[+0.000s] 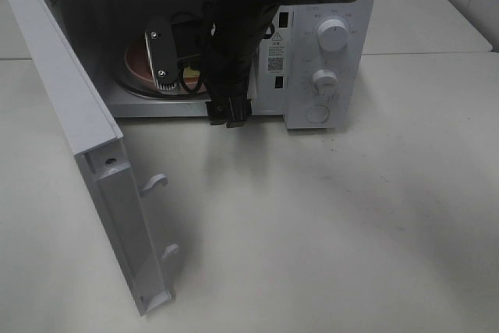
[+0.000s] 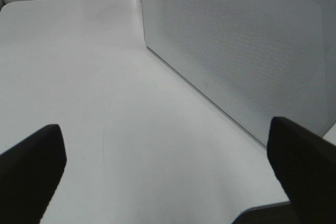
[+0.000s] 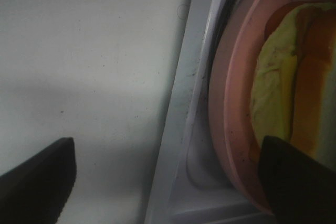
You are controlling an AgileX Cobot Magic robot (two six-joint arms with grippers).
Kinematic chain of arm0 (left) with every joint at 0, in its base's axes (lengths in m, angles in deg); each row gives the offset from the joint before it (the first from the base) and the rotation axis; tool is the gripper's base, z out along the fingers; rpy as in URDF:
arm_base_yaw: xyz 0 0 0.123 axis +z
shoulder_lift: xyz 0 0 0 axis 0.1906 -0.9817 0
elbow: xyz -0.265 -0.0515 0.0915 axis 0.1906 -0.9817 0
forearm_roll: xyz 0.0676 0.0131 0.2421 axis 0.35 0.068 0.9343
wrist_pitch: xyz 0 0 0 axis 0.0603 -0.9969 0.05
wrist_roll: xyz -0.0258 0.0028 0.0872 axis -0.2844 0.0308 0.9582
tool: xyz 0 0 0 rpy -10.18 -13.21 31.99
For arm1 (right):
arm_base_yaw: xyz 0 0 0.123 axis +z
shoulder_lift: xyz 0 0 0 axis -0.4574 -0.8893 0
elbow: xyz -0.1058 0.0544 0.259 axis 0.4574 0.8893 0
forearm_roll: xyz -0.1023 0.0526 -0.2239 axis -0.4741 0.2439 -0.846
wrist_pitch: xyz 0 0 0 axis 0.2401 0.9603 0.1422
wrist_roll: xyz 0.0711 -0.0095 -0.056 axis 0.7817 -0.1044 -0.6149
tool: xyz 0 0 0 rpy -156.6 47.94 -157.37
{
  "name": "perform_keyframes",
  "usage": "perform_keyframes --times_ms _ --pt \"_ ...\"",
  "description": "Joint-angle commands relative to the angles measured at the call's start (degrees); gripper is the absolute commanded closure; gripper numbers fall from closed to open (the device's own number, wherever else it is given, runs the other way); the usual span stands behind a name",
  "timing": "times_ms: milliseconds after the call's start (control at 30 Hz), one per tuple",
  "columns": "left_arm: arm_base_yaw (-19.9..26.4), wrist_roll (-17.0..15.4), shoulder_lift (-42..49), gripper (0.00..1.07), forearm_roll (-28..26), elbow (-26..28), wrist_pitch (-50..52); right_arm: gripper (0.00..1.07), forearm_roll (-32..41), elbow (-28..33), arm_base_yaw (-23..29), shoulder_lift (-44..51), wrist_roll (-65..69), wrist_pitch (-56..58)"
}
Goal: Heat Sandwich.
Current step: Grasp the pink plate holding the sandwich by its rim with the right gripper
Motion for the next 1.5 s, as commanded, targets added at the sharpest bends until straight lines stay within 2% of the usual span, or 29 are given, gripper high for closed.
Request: perform_keyframes --times_ms 33,667,1067,1233,1267,1333,1367,1400,1467,1500 --pt "0.23 -0.11 1.49 0.05 -0.29 -0.06 0.57 0.19 0.11 -3.32 -0.06 -2.98 0.46 0.34" --pt "0.23 -0.11 1.49 0.05 -0.29 -0.06 0.57 0.22 -1.49 -16.67 -0.74 -12.89 4.07 3.09" --pt "0.23 0.11 1.49 0.05 0.0 -0.06 0.57 0.26 -1.03 -20.23 -2.01 -16.79 4.41 2.92" --pt "0.23 0.11 1.49 0.05 0.0 -0.06 0.57 0.41 -0.86 -21.03 -2.01 -17.88 4.64 3.55" --pt "0.23 0.11 1.49 0.05 0.0 -0.06 0.57 0.52 -0.69 -21.03 -2.01 -17.93 4.64 3.5" --pt "0.23 0.11 1.49 0.05 0.0 -0.06 0.57 0.67 0.17 -21.03 -2.01 -18.22 4.64 3.61" --pt "0.23 0.11 1.49 0.05 0.0 -0.06 0.57 0.67 0.17 -21.03 -2.01 -18.22 4.64 3.61" --pt "0.23 0.11 1.49 0.05 0.0 -0.06 0.57 0.87 0.4 -21.03 -2.01 -18.45 4.7 3.84" --pt "0.23 0.11 1.49 0.05 0.0 -0.06 0.57 1.07 0.4 -21.03 -2.01 -18.56 4.7 4.41" --pt "0.23 0.11 1.49 0.05 0.0 -0.06 0.57 1.07 0.46 -21.03 -2.01 -18.56 4.76 4.64"
